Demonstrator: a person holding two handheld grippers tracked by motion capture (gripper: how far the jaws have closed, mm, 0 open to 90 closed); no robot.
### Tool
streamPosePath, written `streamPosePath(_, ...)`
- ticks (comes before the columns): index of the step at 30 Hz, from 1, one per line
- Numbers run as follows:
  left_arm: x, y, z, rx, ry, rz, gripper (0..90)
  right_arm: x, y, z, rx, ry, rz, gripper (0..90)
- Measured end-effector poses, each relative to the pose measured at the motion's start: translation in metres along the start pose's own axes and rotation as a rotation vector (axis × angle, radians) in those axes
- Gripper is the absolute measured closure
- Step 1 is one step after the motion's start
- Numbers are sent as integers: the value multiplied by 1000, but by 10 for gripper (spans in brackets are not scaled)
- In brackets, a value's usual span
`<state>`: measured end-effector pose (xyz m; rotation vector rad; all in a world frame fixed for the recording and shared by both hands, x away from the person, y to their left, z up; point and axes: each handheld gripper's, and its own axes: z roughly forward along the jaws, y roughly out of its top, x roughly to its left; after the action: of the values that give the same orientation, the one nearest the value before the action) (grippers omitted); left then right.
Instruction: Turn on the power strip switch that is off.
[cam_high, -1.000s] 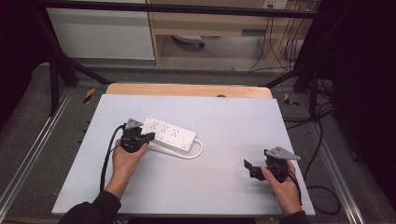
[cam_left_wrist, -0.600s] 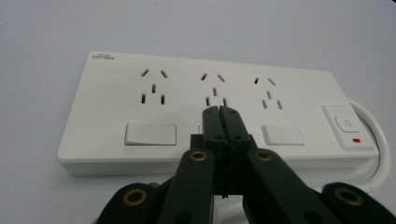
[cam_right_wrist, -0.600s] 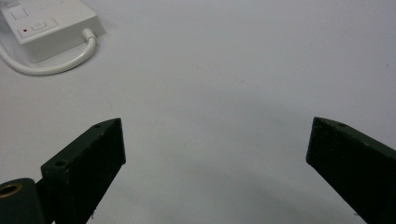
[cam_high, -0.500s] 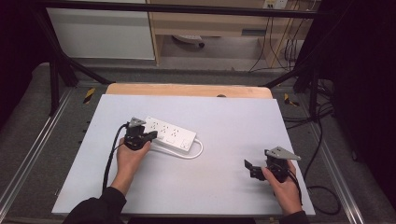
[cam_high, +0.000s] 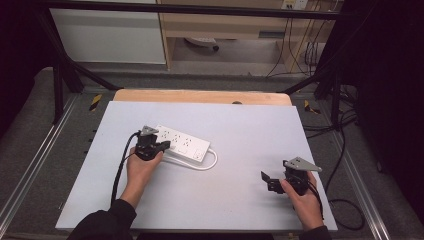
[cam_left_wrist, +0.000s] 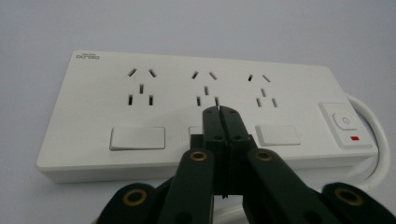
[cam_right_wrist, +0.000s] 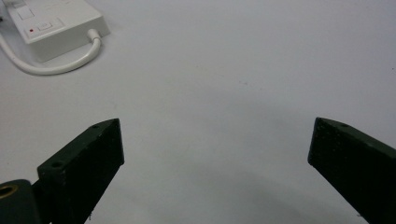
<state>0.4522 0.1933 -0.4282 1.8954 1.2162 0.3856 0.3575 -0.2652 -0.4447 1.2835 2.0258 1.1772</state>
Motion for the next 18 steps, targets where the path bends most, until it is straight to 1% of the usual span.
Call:
streamPosePath(6,0,1,3,10,-3,7,900,0,0,-1,-1,0,3,39)
streamPosePath(7,-2,2,5,12,-4,12,900,-1,0,-1,-1,0,3,39)
streamPosePath(9,-3,2,6,11,-9,10,900,-1,0,-1,-2,0,4,39)
streamPosePath(10,-4,3,7,13,-8,19,900,-1,0,-1,-2,0,4,39)
streamPosePath(13,-6,3,9,16,-9,24,900,-1,0,-2,-3,0,-1,39)
streamPosePath(18,-6,3,11,19,-8,21,900,-2,0,-2,-5,1,6,39)
